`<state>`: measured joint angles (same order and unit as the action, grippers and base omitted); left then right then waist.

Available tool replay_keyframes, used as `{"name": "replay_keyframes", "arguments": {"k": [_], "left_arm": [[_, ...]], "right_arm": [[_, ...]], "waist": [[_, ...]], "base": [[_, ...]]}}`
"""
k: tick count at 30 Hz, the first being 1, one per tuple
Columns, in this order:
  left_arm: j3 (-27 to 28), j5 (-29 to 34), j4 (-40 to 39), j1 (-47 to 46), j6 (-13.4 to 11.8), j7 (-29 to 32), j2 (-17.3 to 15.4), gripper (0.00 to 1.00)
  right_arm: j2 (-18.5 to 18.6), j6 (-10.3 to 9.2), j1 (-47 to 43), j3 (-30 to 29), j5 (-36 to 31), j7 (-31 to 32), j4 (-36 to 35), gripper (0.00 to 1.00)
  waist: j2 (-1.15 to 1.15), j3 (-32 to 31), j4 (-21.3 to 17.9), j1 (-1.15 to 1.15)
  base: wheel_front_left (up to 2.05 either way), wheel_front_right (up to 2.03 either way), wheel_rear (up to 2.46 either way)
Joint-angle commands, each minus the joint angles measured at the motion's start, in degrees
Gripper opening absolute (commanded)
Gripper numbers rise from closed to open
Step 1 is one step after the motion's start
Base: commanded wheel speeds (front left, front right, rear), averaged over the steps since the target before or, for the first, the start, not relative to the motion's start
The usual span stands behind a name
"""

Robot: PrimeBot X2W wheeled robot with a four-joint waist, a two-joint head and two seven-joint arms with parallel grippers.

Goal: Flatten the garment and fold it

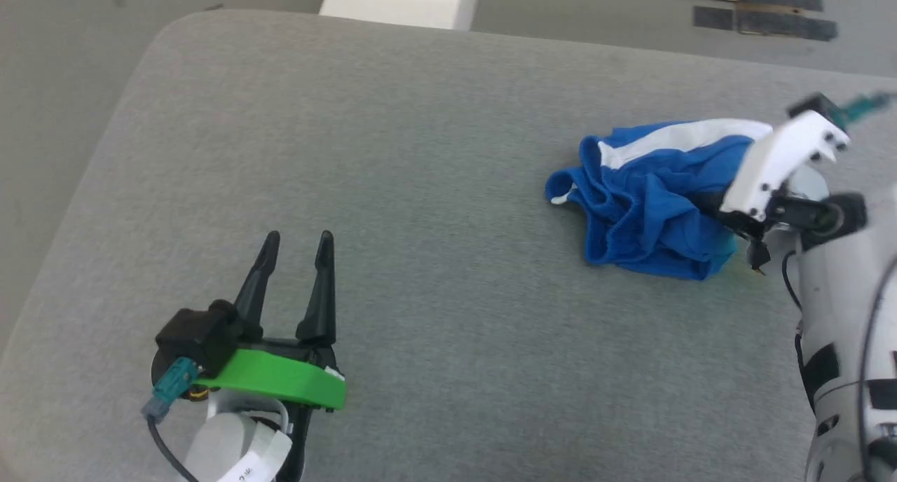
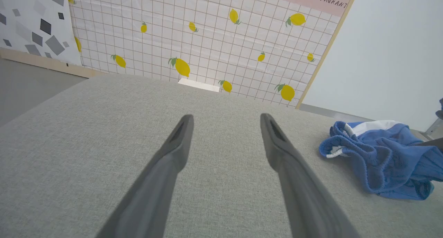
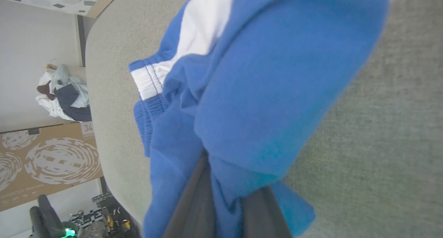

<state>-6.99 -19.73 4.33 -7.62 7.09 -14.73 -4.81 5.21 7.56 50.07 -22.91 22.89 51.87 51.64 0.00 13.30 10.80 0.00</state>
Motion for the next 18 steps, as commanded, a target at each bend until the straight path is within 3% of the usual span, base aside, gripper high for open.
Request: {"name": "replay_keyframes", "arguments": {"k": [1, 8, 12, 18], "left_arm": [[0.30, 0.14, -0.50, -0.40, 0.40, -0.27, -0.04, 1.00], [0.29, 0.69, -1.93, -1.21, 0.40, -0.27, -0.94, 1.00], [-0.45, 1.06, -2.83, -2.52, 0.40, -0.27, -1.83, 1.00], [-2.63, 1.65, -4.06, -5.47, 0.40, -0.27, -4.38, 1.00]], "right_arm": [[0.01, -0.08, -1.48, 3.04, -2.41, 0.96, -2.62, 0.00], [2.67, -0.08, -6.24, 19.60, -9.27, 6.40, -17.49, 0.00], [6.26, -0.08, -7.45, 25.28, -11.64, 7.40, -23.72, 0.00], [10.57, -0.08, -7.00, 29.79, -15.03, 6.22, -27.59, 0.00]], "waist": [[0.00, 0.12, -2.73, 0.00], [0.00, 1.30, -11.12, 0.00], [0.00, 2.88, -16.28, 0.00], [0.00, 6.62, -23.27, 0.00]], "base": [[0.00, 0.00, 0.00], [0.00, 0.00, 0.00], [0.00, 0.00, 0.00], [0.00, 0.00, 0.00]]}}
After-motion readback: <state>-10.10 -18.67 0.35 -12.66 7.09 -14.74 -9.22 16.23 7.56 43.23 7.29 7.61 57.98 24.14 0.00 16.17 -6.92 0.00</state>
